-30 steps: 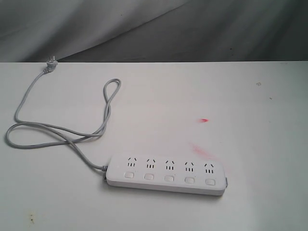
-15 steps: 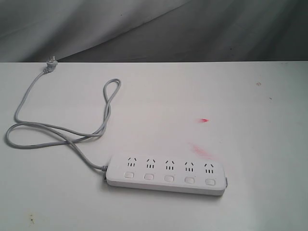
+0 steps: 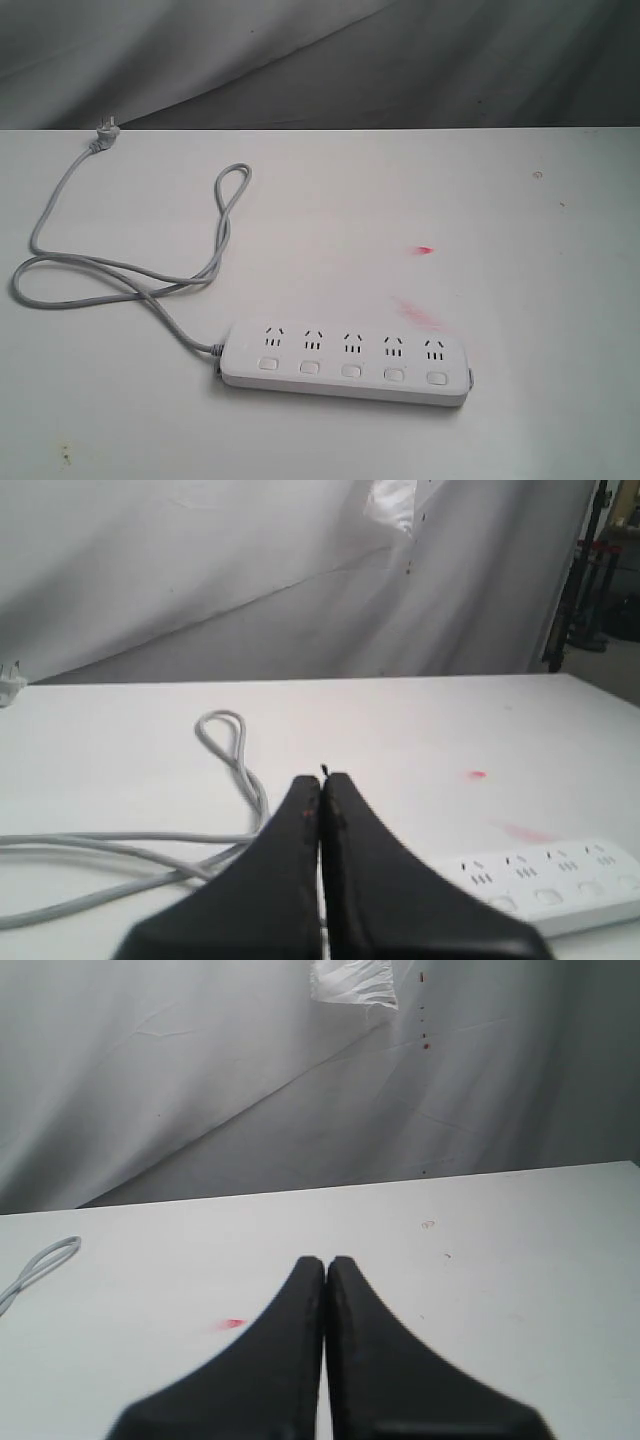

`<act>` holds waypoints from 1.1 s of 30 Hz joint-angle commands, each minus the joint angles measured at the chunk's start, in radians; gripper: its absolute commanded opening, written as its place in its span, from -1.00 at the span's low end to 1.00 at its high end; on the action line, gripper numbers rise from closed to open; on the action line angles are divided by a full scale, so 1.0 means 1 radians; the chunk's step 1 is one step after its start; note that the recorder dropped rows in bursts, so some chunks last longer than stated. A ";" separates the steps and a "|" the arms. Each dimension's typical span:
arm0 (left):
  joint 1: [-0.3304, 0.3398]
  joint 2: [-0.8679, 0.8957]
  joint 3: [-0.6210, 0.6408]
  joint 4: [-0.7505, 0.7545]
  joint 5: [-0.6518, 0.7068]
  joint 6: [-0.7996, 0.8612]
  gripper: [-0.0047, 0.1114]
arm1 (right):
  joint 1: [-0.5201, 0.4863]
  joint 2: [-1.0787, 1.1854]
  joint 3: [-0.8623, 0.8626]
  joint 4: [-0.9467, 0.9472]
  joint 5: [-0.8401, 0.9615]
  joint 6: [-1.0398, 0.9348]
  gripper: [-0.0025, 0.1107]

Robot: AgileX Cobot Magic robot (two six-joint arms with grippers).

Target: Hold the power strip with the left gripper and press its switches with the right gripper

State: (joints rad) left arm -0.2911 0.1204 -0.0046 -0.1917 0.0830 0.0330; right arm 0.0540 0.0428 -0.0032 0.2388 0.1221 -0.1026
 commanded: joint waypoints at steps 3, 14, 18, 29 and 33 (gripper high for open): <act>-0.003 -0.003 0.005 0.026 0.091 -0.013 -0.91 | -0.007 -0.004 0.003 0.001 -0.004 0.002 -0.96; -0.003 -0.003 0.005 0.026 0.091 -0.013 -0.91 | -0.007 -0.004 0.003 0.001 -0.004 0.002 -0.96; -0.003 -0.003 0.005 0.026 0.091 -0.013 -0.91 | -0.007 -0.004 0.003 0.001 -0.004 0.002 -0.96; -0.003 -0.003 0.005 0.026 0.091 -0.013 -0.91 | -0.007 -0.004 0.003 0.001 -0.004 0.002 -0.96; -0.003 -0.003 0.005 0.026 0.091 -0.013 -0.91 | -0.007 -0.004 0.003 0.001 -0.004 0.002 -0.96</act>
State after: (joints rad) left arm -0.2911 0.1204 -0.0046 -0.1679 0.1771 0.0244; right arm 0.0540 0.0428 -0.0032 0.2388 0.1221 -0.1026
